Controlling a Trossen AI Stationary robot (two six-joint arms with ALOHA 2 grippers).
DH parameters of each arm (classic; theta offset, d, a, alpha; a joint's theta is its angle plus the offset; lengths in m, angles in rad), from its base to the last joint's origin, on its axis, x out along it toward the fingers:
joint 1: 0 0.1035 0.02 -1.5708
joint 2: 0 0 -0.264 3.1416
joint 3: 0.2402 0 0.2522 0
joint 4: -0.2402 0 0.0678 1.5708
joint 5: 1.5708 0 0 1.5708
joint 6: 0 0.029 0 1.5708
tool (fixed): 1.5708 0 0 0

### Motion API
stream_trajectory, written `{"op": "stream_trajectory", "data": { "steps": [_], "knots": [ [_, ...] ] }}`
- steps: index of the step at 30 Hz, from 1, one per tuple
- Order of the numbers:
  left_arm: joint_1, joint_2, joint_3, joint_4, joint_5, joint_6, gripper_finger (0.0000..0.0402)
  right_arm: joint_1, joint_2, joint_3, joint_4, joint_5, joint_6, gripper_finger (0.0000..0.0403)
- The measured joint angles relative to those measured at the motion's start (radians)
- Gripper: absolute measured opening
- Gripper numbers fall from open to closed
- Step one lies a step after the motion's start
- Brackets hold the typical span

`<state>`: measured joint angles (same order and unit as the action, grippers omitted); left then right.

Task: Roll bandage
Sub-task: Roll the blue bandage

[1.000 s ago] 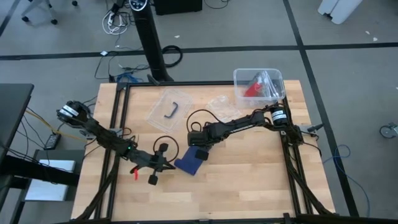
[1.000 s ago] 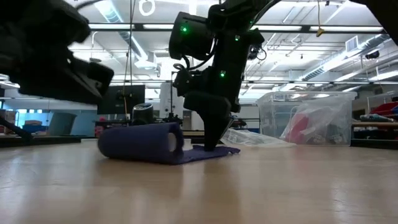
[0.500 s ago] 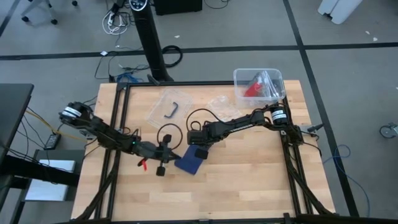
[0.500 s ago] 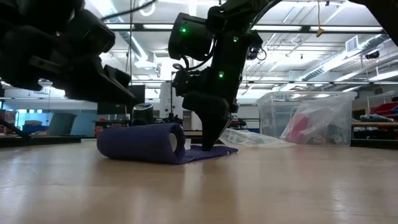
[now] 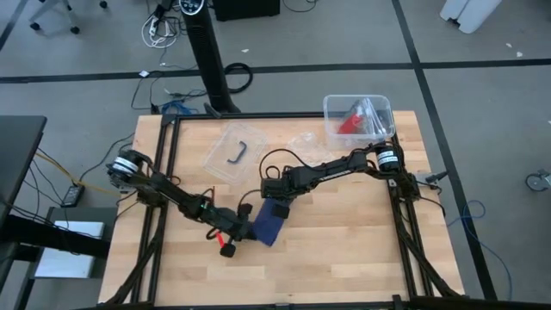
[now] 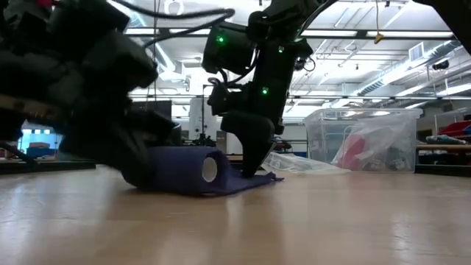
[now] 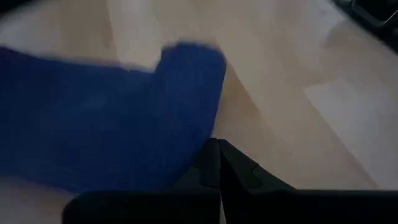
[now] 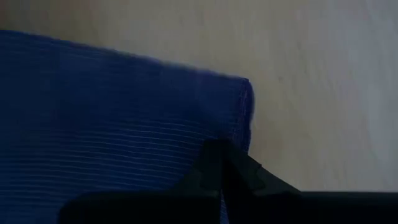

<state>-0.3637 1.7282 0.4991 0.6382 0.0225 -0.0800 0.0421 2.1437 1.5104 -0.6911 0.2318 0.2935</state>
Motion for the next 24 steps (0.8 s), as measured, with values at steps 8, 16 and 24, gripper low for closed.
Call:
{"op": "stream_trajectory", "data": {
  "steps": [8,16,24],
  "knots": [
    [-0.064,0.009,-0.001,-0.006,-0.025,-0.054,0.0001,-0.006,0.001,-0.013,-0.045,0.066,-0.001,0.0000],
    [-0.093,-0.121,0.000,0.016,-0.211,-0.006,0.0001,-0.006,0.003,-0.014,-0.055,0.076,0.000,0.0000],
    [0.018,-0.117,-0.001,0.016,-0.366,-0.002,0.0001,-0.005,0.003,-0.015,-0.053,0.078,0.000,0.0000]
  ]
}}
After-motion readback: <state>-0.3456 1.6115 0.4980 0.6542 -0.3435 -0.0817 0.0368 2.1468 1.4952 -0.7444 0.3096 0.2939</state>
